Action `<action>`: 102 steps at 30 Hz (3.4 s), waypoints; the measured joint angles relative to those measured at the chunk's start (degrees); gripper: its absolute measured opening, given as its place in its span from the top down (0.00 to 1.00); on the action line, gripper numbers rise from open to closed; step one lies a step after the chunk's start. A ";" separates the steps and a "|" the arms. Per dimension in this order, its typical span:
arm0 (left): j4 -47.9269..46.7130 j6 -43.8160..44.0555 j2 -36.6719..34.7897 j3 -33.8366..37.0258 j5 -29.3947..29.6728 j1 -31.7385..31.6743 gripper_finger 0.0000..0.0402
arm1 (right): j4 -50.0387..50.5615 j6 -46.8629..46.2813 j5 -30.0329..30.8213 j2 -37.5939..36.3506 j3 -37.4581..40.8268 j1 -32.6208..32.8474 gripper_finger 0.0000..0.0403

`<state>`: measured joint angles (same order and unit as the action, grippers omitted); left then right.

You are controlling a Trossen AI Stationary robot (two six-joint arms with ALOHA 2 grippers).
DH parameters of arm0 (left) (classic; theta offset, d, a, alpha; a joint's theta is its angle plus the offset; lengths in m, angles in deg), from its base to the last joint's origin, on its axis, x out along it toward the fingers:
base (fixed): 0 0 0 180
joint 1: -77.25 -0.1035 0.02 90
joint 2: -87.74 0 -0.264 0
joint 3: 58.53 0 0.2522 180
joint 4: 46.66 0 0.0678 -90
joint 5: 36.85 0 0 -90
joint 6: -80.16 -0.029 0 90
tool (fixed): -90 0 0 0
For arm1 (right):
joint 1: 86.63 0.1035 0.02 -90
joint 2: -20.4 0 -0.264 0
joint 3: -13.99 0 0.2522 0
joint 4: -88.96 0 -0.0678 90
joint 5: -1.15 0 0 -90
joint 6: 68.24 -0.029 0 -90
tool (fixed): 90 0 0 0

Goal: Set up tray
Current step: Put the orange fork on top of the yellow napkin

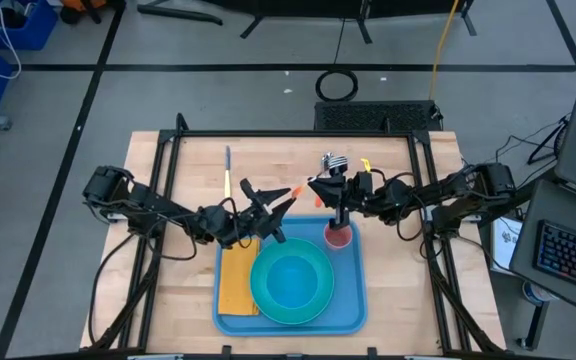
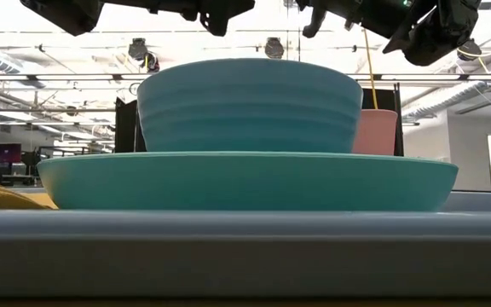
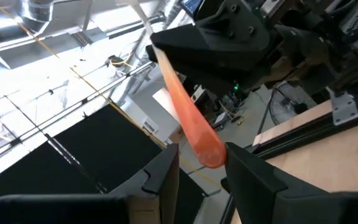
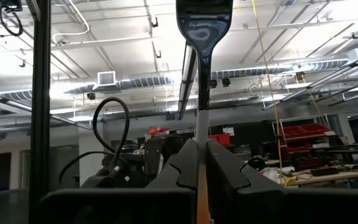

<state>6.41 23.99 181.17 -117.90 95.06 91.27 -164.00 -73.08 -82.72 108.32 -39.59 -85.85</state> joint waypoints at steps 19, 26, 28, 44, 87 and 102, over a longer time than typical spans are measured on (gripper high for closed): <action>-0.90 1.02 0.00 0.00 0.12 -0.25 0.67 | 1.51 -0.41 0.16 0.07 0.00 0.00 0.99; -2.56 1.22 0.00 0.00 0.22 -0.22 0.82 | 1.81 -0.44 0.26 0.09 0.00 0.00 0.99; -2.49 1.21 0.00 0.00 0.69 -0.25 0.89 | 1.66 -0.34 0.26 0.09 0.00 0.00 0.99; -2.60 2.91 -0.12 -0.04 6.11 -0.06 0.97 | 3.60 0.87 0.20 0.00 0.00 -0.02 0.99; -25.12 46.11 -28.87 16.23 2.94 0.25 0.99 | 7.72 16.98 -0.23 0.09 0.07 0.00 0.91; -12.51 72.33 -39.76 33.33 1.14 10.59 0.99 | 8.99 22.31 -0.01 -0.51 0.04 0.00 0.91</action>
<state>-6.10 96.32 141.41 -84.57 96.20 101.86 -155.01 -50.78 -82.73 107.81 -39.54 -85.85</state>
